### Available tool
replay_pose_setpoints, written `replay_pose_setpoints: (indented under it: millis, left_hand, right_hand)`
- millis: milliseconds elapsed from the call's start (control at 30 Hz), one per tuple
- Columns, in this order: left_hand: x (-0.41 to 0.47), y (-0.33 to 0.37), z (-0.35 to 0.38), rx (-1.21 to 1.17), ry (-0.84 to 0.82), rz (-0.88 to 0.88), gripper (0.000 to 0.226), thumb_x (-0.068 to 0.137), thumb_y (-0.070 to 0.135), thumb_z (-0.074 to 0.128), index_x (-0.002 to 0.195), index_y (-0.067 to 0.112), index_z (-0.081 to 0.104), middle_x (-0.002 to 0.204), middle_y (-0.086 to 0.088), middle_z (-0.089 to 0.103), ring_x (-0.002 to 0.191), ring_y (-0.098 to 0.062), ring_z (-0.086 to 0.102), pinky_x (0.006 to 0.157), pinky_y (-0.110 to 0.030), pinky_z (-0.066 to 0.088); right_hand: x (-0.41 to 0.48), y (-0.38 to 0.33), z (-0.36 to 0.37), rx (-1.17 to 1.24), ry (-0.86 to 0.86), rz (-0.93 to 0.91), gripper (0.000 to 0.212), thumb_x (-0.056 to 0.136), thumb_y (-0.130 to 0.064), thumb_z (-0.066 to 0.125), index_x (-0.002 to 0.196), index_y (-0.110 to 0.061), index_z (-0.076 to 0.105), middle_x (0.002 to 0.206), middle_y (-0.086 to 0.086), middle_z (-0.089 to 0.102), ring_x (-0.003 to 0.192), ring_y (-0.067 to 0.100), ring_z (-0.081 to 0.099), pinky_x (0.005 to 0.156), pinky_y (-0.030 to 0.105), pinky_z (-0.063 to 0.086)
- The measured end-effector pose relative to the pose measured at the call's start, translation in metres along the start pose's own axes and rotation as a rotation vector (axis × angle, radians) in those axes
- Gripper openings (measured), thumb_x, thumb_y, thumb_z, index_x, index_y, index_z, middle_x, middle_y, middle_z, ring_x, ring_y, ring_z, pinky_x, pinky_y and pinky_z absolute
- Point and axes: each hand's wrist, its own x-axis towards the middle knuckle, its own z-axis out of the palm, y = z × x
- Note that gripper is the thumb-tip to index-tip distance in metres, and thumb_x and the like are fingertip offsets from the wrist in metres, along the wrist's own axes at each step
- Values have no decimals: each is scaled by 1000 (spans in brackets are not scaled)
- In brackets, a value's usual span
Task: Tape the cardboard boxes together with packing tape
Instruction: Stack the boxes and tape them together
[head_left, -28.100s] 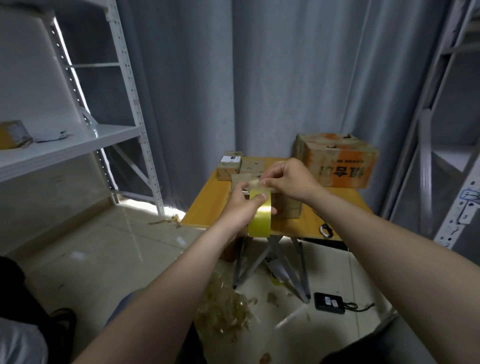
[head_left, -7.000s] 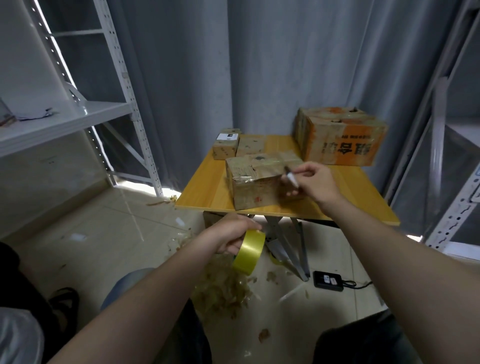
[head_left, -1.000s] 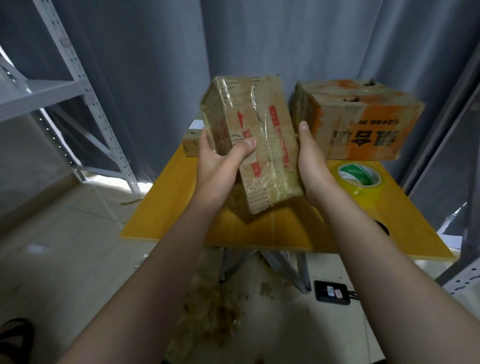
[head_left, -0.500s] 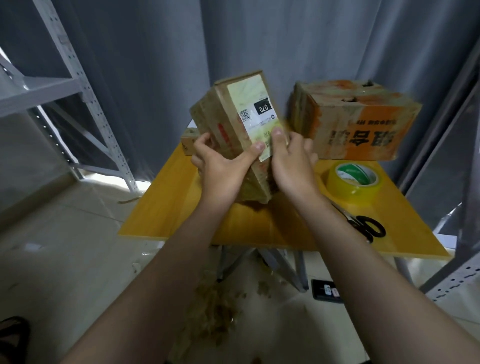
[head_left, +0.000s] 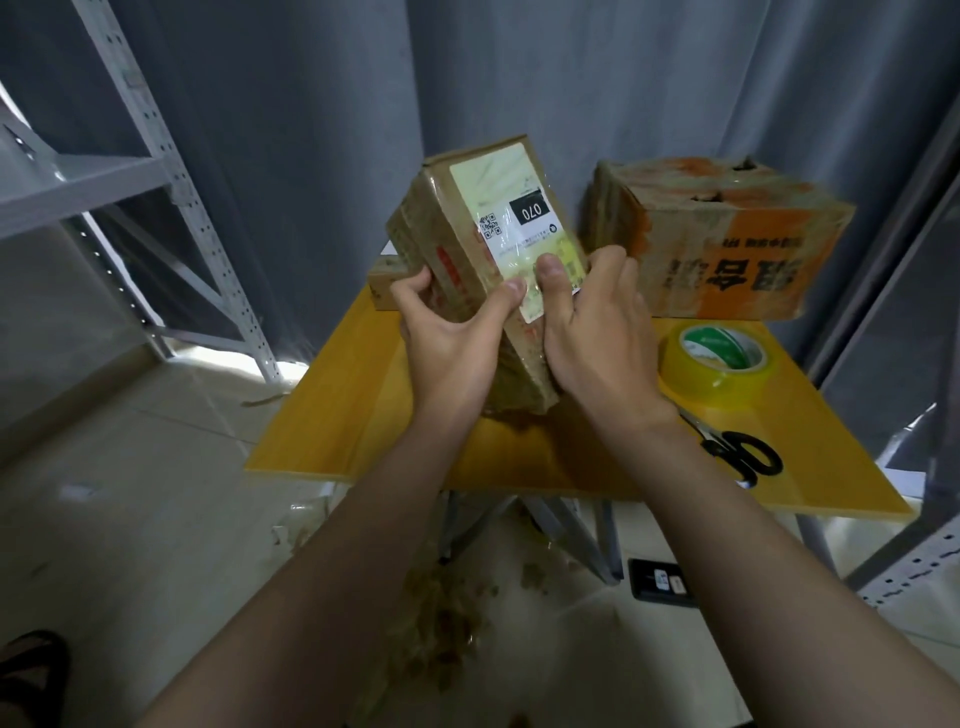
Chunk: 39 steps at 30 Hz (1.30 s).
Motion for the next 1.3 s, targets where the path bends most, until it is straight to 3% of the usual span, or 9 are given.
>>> replay_pose_setpoints:
  millis: [167,333,467,667,800,967,1100,1200,1300]
  left_hand:
    - [6,5,-9,-46,-39,29,74,62,51,89,120,30,48,120,3,72,104,-12,74,89,-38,62]
    - [9,3,-8,-62,-85,29,76,71,42,89,131,26,45,121,2,70,103,-11,74,87,-40,63]
    - [14,6,-14,-149,-106,26,84,70,42,87,139,26,42,131,-6,66,113,-17,71,93,-47,61]
    - [16,-2,-17,-87,-194,39,67,90,39,71,149,23,44,136,-2,65,117,-14,69,94,-33,59]
    - [17,1,-7,133,-152,123,59,95,38,65,150,25,47,142,-8,57,127,-22,61,107,-48,52]
    - [12,7,-3,212,-82,-52,148,63,72,84,165,20,-9,173,-10,4,157,-28,19,106,-26,30]
    - [10,4,-5,108,-34,-65,142,56,68,82,165,18,7,168,-10,26,153,-28,31,119,-39,38]
    - [-1,4,1,50,-48,-78,133,58,68,74,165,21,11,169,-9,27,151,-28,36,119,-45,38]
    - [-7,4,5,64,-16,-107,129,59,71,66,165,22,12,168,-6,28,150,-29,37,119,-49,37]
  right_hand:
    - [16,20,-4,76,54,-105,31,112,-41,34,95,-17,46,85,1,57,80,28,58,66,39,37]
    - [17,24,-6,307,87,-6,39,112,-40,33,79,-27,50,72,-10,55,66,2,52,61,31,34]
    - [23,13,-11,559,-99,325,61,107,-62,26,92,-22,70,90,-3,75,89,11,70,86,39,55]
    - [21,11,-11,813,-470,480,72,100,-76,26,139,-29,64,132,5,71,122,26,67,110,50,48]
    - [14,5,4,482,-279,394,64,102,-71,28,142,-28,50,145,6,54,135,27,51,117,46,36]
    - [4,-2,6,338,-195,159,61,99,-60,54,151,-30,40,149,6,46,142,29,36,108,33,29]
    - [1,-8,7,313,-193,172,66,99,-66,43,155,-32,36,151,6,45,140,29,31,108,41,28]
    - [-7,-15,9,-50,-131,118,73,98,-74,19,157,-31,25,150,10,38,133,33,31,102,54,24]
    - [-12,-19,7,-150,-38,41,70,99,-72,24,152,-28,32,141,9,45,124,33,40,97,50,28]
